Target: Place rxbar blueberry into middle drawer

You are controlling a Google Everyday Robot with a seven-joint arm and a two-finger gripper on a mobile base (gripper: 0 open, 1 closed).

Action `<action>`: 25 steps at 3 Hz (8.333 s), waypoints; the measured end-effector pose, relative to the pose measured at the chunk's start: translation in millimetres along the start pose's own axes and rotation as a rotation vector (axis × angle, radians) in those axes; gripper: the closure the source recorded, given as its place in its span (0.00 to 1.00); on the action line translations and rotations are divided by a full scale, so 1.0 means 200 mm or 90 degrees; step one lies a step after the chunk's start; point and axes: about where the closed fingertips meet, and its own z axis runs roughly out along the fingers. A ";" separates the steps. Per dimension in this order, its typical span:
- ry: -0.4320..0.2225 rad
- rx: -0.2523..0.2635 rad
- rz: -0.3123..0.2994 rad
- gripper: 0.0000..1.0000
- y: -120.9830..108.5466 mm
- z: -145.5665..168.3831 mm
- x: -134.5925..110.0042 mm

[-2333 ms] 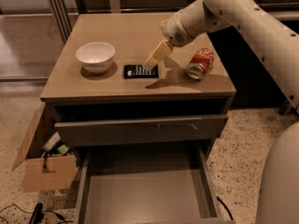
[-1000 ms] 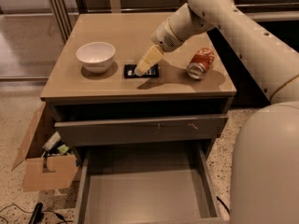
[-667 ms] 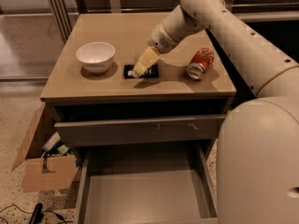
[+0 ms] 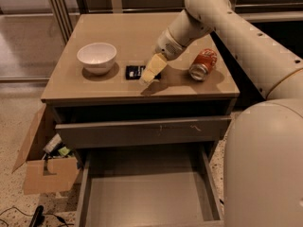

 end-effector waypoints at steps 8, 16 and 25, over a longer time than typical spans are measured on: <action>-0.012 -0.002 0.019 1.00 -0.01 0.05 0.02; -0.160 0.088 0.093 1.00 0.60 -0.11 0.26; -0.219 0.158 0.114 1.00 1.21 -0.13 0.66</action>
Offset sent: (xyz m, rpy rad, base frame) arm 0.0132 0.0057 -0.0499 0.0441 0.0234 -0.0533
